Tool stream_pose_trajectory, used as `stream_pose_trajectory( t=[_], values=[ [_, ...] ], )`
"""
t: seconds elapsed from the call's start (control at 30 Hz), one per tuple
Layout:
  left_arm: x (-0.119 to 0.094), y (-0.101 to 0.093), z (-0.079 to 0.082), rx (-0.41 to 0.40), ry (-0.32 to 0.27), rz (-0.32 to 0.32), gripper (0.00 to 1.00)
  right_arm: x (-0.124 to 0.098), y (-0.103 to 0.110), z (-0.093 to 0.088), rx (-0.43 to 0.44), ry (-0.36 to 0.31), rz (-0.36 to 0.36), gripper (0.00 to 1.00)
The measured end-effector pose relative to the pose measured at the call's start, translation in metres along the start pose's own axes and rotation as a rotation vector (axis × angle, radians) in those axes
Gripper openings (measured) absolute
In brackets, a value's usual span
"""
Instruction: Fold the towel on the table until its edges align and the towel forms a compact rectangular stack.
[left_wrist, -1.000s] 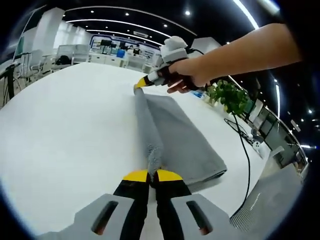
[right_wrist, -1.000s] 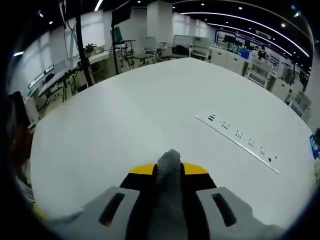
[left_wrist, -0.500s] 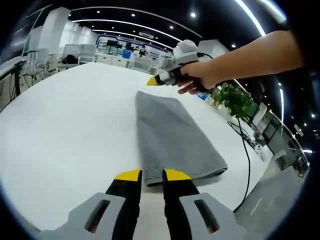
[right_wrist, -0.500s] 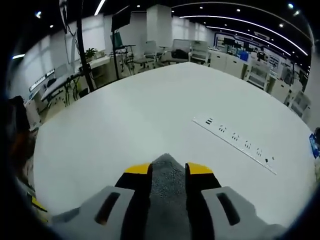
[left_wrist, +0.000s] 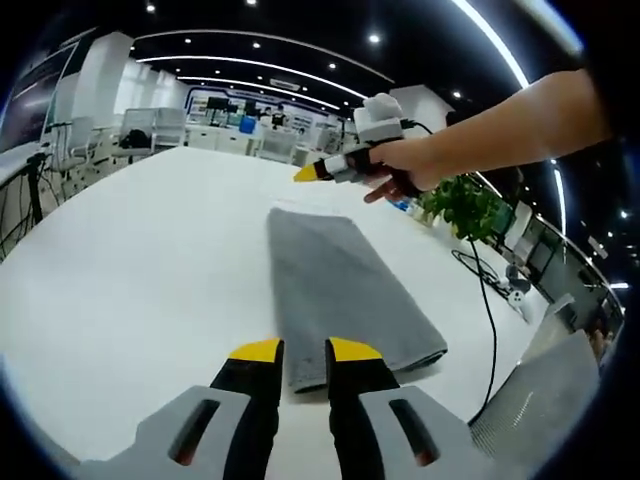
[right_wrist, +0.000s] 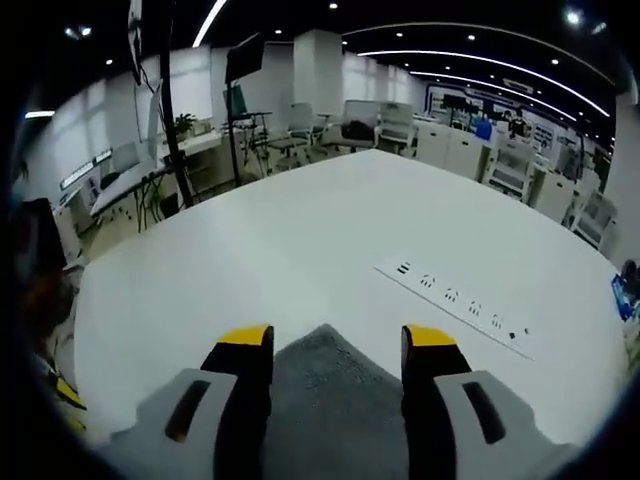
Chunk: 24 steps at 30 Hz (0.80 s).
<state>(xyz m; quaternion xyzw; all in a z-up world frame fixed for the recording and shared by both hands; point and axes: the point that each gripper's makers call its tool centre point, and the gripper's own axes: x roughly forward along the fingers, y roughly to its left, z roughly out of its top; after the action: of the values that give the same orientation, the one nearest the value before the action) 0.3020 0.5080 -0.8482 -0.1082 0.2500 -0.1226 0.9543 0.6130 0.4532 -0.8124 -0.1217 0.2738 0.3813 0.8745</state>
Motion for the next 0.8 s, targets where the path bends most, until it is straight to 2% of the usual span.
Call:
stream_pose_trajectory(
  t=[0.17,0.23,0.27,0.3,0.4,0.57,0.63,0.7,0.8],
  values=[
    [-0.001,0.000,0.010,0.016,-0.015,0.000,0.20,-0.017,-0.010,0.002,0.030,-0.029,-0.012,0.59],
    [0.001,-0.001,0.016,0.025,-0.019,-0.006,0.22,-0.028,-0.015,0.011,0.097,-0.088,-0.027,0.61],
    [0.001,0.000,0.018,0.047,-0.024,0.000,0.24,-0.033,-0.018,0.012,0.095,-0.096,-0.036,0.61],
    [0.001,-0.001,0.020,0.074,-0.029,0.003,0.26,-0.038,-0.020,0.011,0.103,-0.091,-0.039,0.61],
    [-0.001,-0.006,0.028,0.089,-0.040,-0.004,0.28,-0.049,-0.021,0.010,0.103,-0.096,-0.042,0.62],
    [0.002,-0.002,0.033,0.111,-0.048,0.004,0.40,-0.070,-0.016,0.021,0.114,-0.136,-0.027,0.66],
    [0.003,-0.002,0.032,0.122,-0.032,0.001,0.43,-0.078,-0.015,0.026,0.115,-0.154,-0.024,0.67],
    [0.002,-0.003,0.032,0.147,-0.030,-0.003,0.45,-0.086,-0.016,0.034,0.159,-0.205,-0.029,0.69],
    [0.001,-0.001,0.033,0.165,-0.026,-0.006,0.50,-0.096,-0.014,0.035,0.168,-0.213,-0.033,0.73]
  ],
)
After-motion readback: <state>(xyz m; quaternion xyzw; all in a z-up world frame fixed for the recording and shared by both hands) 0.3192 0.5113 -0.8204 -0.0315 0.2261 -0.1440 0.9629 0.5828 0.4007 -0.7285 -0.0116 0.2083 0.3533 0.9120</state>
